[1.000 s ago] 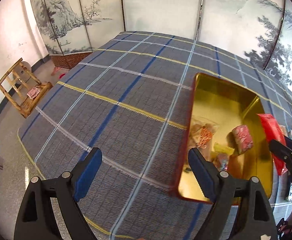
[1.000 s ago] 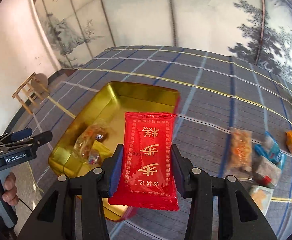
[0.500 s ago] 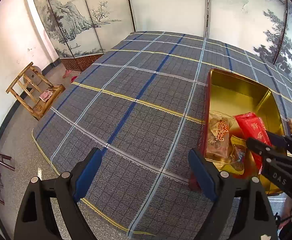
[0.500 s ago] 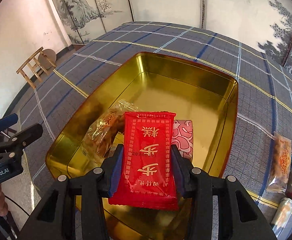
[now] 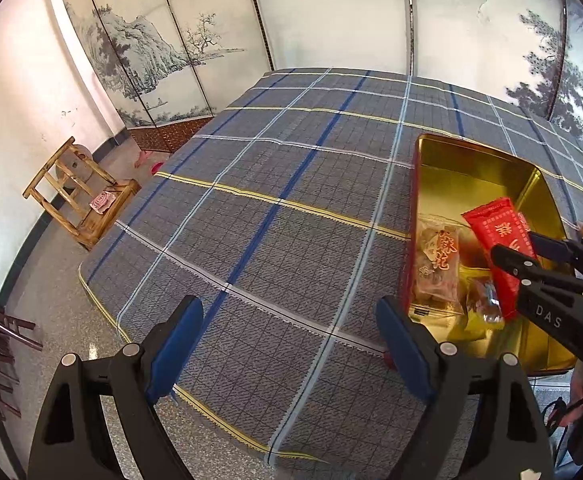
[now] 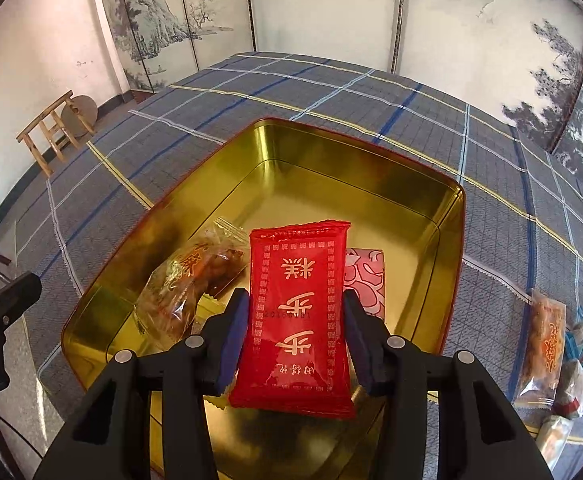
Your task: Organize snacks
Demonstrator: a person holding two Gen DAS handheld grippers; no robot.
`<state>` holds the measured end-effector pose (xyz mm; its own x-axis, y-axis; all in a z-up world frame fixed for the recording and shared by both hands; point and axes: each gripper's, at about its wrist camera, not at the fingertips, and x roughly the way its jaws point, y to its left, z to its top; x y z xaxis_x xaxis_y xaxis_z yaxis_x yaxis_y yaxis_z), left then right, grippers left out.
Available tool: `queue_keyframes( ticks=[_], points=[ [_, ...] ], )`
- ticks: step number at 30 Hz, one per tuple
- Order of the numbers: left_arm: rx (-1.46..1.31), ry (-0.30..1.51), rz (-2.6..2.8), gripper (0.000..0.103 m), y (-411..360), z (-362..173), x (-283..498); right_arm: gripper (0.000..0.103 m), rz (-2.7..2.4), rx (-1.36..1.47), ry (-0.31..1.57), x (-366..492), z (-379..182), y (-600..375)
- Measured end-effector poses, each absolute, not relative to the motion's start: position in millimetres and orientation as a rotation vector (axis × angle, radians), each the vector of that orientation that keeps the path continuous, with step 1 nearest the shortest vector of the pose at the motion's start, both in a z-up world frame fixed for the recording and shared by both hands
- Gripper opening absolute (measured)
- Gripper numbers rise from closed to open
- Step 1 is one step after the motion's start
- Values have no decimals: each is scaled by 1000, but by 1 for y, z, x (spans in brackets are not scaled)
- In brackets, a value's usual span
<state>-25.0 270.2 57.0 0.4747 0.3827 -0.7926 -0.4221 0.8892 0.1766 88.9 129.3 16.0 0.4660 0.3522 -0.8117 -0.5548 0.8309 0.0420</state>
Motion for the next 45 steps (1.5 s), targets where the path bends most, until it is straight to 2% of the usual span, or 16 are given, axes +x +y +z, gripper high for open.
queue_keyframes(
  ticks=[13, 27, 38, 45],
  points=[
    [9, 936, 388, 86, 220, 66, -12, 52, 564, -133, 838, 63, 62, 67],
    [23, 937, 40, 86, 111, 77, 18, 58, 251, -80, 755, 48, 89, -98],
    [109, 965, -134, 87, 30, 62, 31, 59, 29, -66, 858, 33, 49, -214],
    [126, 996, -151, 87, 16, 49, 38, 59, 62, 38, 952, 29, 27, -214]
  ],
)
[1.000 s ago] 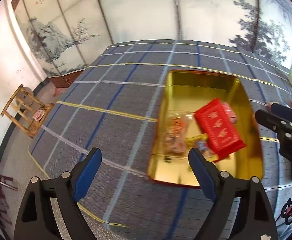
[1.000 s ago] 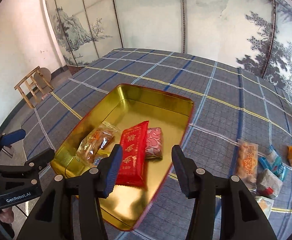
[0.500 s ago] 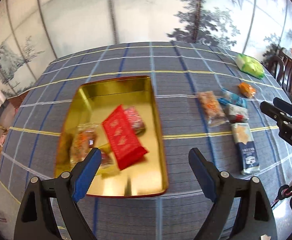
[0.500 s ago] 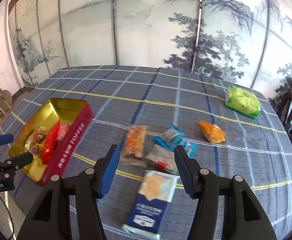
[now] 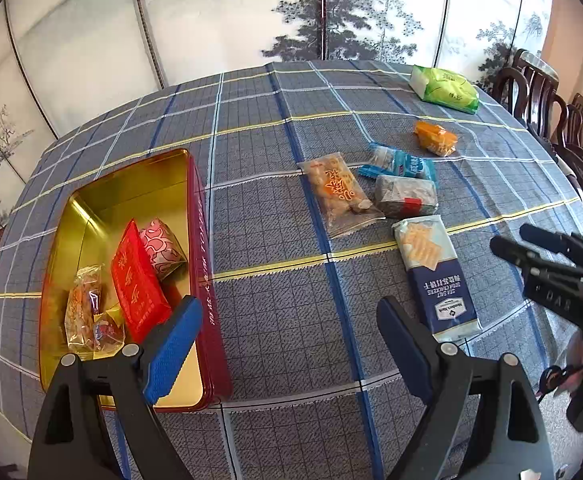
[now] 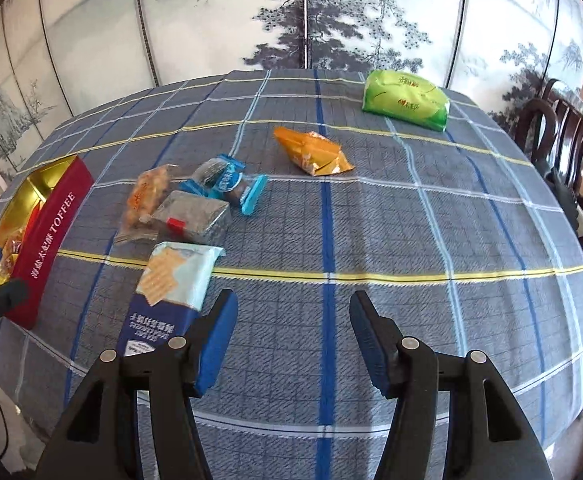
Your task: Organize snacks
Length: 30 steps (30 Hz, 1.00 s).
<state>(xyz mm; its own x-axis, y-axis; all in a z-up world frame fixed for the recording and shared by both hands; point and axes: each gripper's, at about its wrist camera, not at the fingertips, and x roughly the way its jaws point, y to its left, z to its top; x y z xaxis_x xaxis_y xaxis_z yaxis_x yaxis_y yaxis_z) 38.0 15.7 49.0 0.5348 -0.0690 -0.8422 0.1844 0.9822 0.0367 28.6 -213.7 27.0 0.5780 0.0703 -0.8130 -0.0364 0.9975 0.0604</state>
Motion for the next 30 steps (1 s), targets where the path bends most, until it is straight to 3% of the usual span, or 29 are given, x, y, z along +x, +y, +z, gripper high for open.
queue_keyframes(
  ticks=[3, 9, 21, 23, 26, 30],
  points=[
    [104, 1007, -129, 87, 23, 47, 43, 60, 114, 97, 999, 31, 19, -190],
    [93, 986, -73, 87, 41, 52, 44, 71, 90, 105, 1077, 47, 6, -150],
    [45, 972, -19, 87, 69, 55, 44, 72, 0, -55, 1056, 46, -5, -105],
    [42, 969, -12, 87, 71, 56, 44, 70, -4, -33, 1051, 46, -5, -110],
    [34, 978, -2, 87, 74, 55, 48, 51, 5, -24, 1038, 44, -3, -115],
    [23, 983, -4, 87, 73, 55, 51, 50, 17, -30, 1043, 37, -3, -122]
  ],
)
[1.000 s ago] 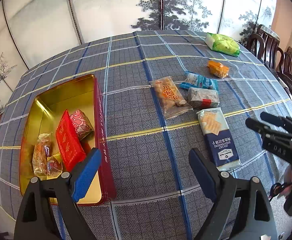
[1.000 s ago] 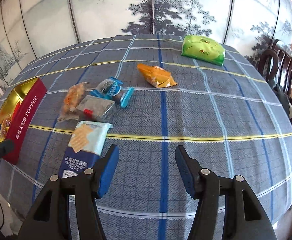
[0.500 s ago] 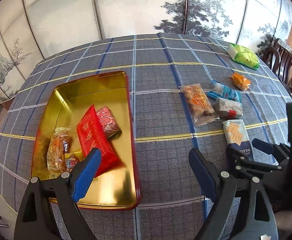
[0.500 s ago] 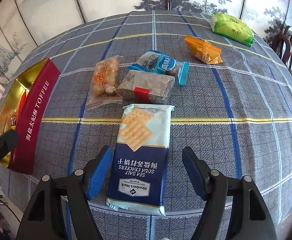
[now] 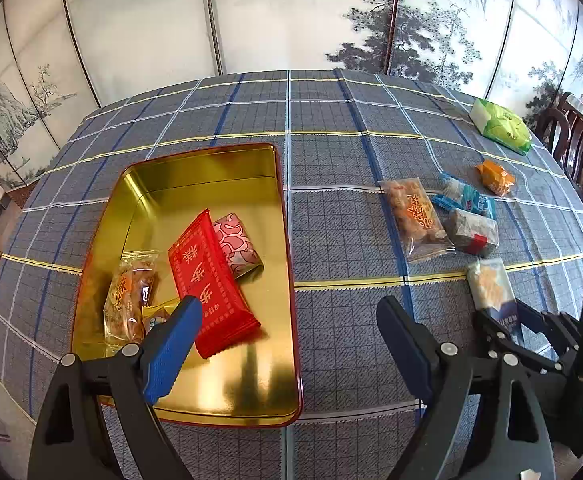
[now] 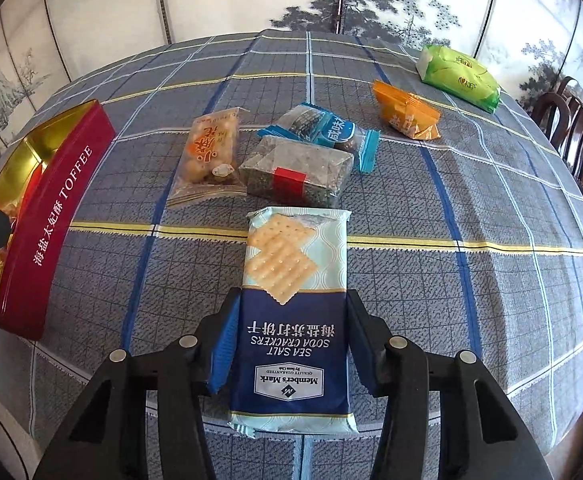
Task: Organize snacks
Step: 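Grasp the blue soda-cracker pack with the right gripper, then grasp the clear dough-twist bag with the left gripper while the right holds the cracker pack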
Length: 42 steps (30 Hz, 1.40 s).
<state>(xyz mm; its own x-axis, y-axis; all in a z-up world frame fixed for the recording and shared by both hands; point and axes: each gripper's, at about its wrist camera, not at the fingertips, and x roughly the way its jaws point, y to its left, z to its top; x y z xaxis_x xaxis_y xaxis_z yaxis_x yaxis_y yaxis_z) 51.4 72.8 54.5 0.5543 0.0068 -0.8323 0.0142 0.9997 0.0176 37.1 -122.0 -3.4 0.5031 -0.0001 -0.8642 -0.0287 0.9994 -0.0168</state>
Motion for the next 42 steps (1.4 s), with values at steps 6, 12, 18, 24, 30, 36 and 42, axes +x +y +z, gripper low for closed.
queue_keyframes(
  ticks=[6, 12, 18, 24, 30, 36, 42],
  points=[
    [25, 994, -34, 86, 60, 56, 62, 50, -67, -9, 1035, 34, -1, -171],
    [12, 1014, -75, 86, 40, 58, 83, 50, -179, 16, 965, 74, -5, -233],
    [-44, 1068, -103, 85, 22, 54, 116, 50, -192, -26, 913, 111, -10, -254],
    [-67, 1126, -125, 79, -1, 42, 150, 51, -169, -4, 892, 120, -13, -261],
    [-146, 1231, -155, 68, -16, 23, 182, 51, -154, 29, 894, 120, -15, -265],
    [-144, 1260, -140, 60, -29, 13, 203, 51, -150, 37, 894, 119, -15, -267],
    [-107, 1279, -123, 49, -38, -3, 211, 52, -148, 42, 895, 119, -16, -267]
  ],
)
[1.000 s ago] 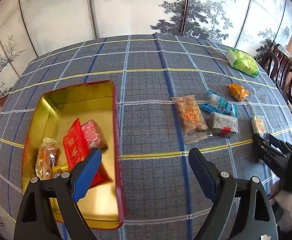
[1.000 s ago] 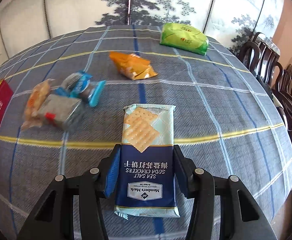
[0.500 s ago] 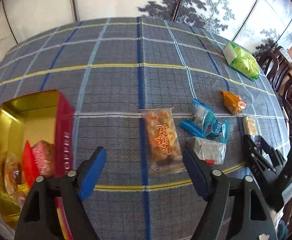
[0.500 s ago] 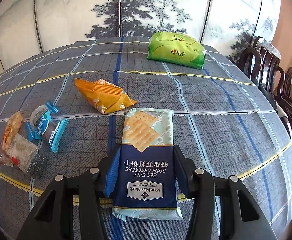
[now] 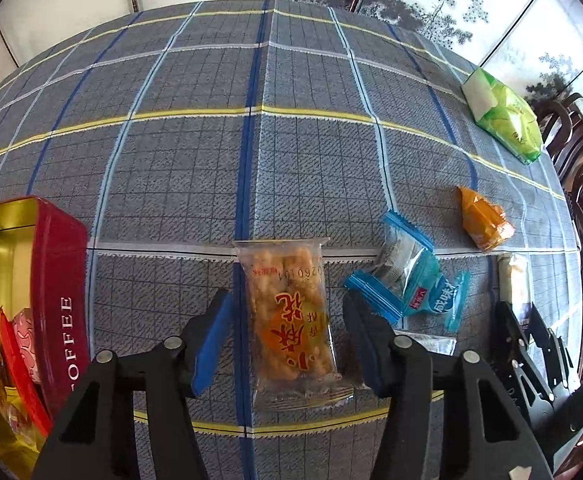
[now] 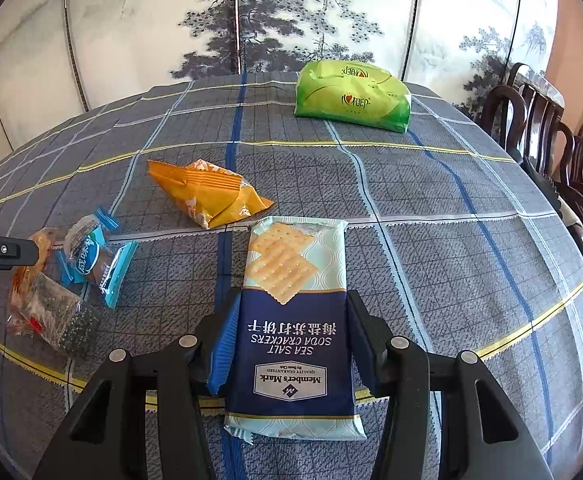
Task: Organize snacks
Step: 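Grasp the clear dough-twist bag with the left gripper while the right holds the cracker pack, then carry the dough-twist bag into the gold tin and open the left gripper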
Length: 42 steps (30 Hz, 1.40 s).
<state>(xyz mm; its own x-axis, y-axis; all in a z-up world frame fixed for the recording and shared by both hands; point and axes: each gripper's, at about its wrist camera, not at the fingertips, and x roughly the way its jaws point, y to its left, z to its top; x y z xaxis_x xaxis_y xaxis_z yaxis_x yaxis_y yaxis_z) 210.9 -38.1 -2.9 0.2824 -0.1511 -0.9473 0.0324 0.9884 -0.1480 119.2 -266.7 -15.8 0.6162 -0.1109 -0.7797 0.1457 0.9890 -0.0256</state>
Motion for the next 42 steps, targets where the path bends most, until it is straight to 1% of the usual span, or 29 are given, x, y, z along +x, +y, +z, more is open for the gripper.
queue_keyframes(
  ticks=[1, 6, 7, 8, 9, 15, 19, 27, 34, 42],
  points=[
    [-99, 1282, -123, 47, -39, -5, 211, 52, -148, 41, 895, 119, -16, -267],
    [-45, 1246, -103, 45, -44, -10, 207, 52, -148, 42, 895, 119, -16, -267],
    [-33, 1232, -103, 38, -45, -10, 205, 52, -148, 40, 895, 119, -16, -267],
    [-17, 1223, -101, 34, -46, -10, 203, 52, -149, 39, 895, 119, -16, -267],
    [0, 1218, -106, 34, -46, -10, 201, 52, -148, 39, 895, 119, -16, -267],
    [22, 1209, -109, 33, -35, -7, 180, 52, -150, 35, 895, 119, -16, -267],
    [66, 1177, -110, 33, -29, 5, 163, 52, -150, 34, 895, 119, -16, -266],
    [60, 1107, -148, 33, -8, 48, 129, 52, -153, 27, 894, 119, -16, -266],
    [64, 1049, -86, 33, 35, 79, 118, 52, -153, 27, 895, 118, -16, -266],
    [56, 1040, 66, 33, 104, 77, 129, 52, -154, 26, 895, 118, -16, -266]
  ],
)
